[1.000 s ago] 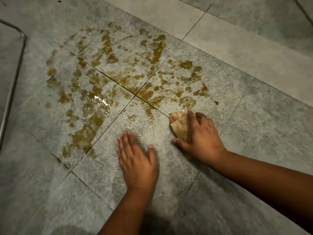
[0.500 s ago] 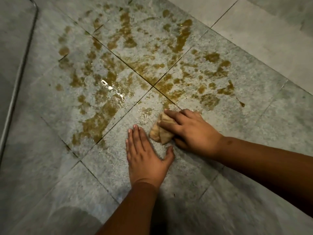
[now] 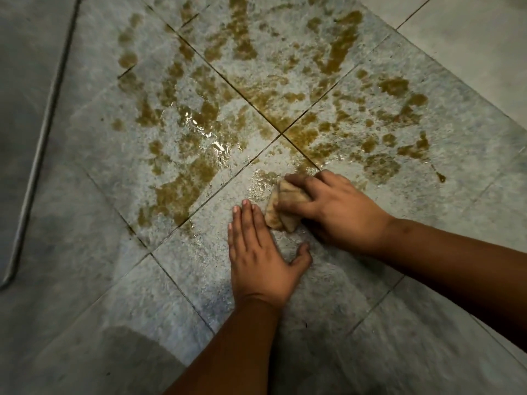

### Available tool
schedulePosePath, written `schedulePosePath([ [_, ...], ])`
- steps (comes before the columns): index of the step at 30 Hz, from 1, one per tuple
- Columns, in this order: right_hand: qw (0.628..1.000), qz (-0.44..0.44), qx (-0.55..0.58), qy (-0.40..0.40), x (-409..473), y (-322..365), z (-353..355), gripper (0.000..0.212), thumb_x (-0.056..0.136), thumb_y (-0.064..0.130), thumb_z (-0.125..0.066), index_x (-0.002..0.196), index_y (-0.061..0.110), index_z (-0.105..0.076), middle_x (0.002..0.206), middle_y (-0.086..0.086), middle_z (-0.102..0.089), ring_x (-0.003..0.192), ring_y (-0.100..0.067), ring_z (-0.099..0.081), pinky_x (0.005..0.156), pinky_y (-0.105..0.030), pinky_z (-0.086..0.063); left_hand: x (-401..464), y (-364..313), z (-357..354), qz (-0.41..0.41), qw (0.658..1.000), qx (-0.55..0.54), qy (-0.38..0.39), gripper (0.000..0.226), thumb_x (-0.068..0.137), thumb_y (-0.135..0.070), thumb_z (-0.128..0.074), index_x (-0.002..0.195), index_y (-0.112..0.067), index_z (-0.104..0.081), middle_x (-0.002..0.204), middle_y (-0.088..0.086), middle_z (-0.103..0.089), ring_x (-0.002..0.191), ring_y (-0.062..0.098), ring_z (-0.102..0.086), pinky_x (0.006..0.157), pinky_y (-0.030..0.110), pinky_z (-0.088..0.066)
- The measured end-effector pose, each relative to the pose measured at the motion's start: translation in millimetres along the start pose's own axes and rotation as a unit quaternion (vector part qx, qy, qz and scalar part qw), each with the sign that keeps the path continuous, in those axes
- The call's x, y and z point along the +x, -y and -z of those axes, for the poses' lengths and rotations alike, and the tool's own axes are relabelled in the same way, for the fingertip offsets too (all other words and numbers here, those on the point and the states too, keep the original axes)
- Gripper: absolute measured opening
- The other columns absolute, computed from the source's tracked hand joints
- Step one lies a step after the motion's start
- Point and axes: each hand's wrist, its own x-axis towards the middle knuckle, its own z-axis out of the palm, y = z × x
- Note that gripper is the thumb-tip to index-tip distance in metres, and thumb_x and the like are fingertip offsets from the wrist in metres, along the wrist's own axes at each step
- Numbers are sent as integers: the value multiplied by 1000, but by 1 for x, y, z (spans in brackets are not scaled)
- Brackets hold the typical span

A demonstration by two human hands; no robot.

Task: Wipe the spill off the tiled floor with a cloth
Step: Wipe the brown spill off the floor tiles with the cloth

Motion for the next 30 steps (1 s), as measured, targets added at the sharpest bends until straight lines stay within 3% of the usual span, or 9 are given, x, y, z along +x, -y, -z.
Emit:
schedulePosePath([
  [4, 1000, -24, -17, 12, -18, -26, 7, 48, 86, 38, -43, 133, 35, -52, 144, -11, -42, 108, -29, -46, 87, -44, -42, -1, 0, 2, -4, 1000, 5, 9, 103, 82, -74, -38, 152, -1, -16, 161, 15, -10, 149, 25, -1, 118, 39, -2],
  [7, 998, -65, -24, 0, -42, -54, 11, 50, 84, 41, -45, 131, 31, -55, 142, -14, -45, 107, -34, -47, 88, -46, -43, -2, 1, 4, -9, 1000, 7, 13, 103, 84, -75, -32, 153, -2, -12, 162, 14, -5, 149, 23, 5, 118, 37, 2],
  [13, 986, -135, 32, -87, -45, -59, 12, 48, 88, 38, -48, 136, 32, -51, 142, -17, -42, 110, -37, -46, 91, -46, -41, -3, -1, 7, -4, 1000, -1, 18, 103, 83, -76, -30, 154, -7, 0, 162, 8, 9, 147, 18, 19, 118, 34, 12],
  [16, 989, -133, 37, -59, -39, -52, 3, 51, 89, 40, -41, 139, 36, -46, 147, -14, -36, 115, -33, -42, 95, -45, -40, -4, -2, 9, -6, 1000, 8, 16, 103, 84, -76, -29, 154, -7, 3, 162, 8, 10, 146, 17, 20, 117, 33, 13],
  [21, 984, -162, 55, -46, -71, -53, -1, 50, 85, 43, -38, 133, 35, -53, 141, -11, -43, 112, -32, -45, 92, -44, -44, -7, -3, 7, -13, 1000, -2, 15, 103, 86, -74, -32, 153, -11, 14, 159, 5, 25, 144, 16, 26, 119, 37, 10],
  [26, 977, -193, 86, -30, -110, -38, -1, 52, 82, 52, -36, 127, 36, -57, 134, -10, -47, 108, -32, -49, 89, -43, -46, -1, -30, 5, -110, 993, 1, -41, 85, 91, -54, -40, 154, -5, -9, 162, 14, -3, 149, 25, 0, 119, 40, 1],
  [30, 960, -226, 104, -130, -98, -52, 17, 51, 86, 43, -43, 133, 28, -55, 136, -18, -45, 117, -36, -47, 95, -44, -43, 15, -69, -9, -172, 985, -7, -1, 79, 93, -52, -33, 154, -5, -12, 162, 13, -3, 149, 23, 3, 119, 38, 0],
])
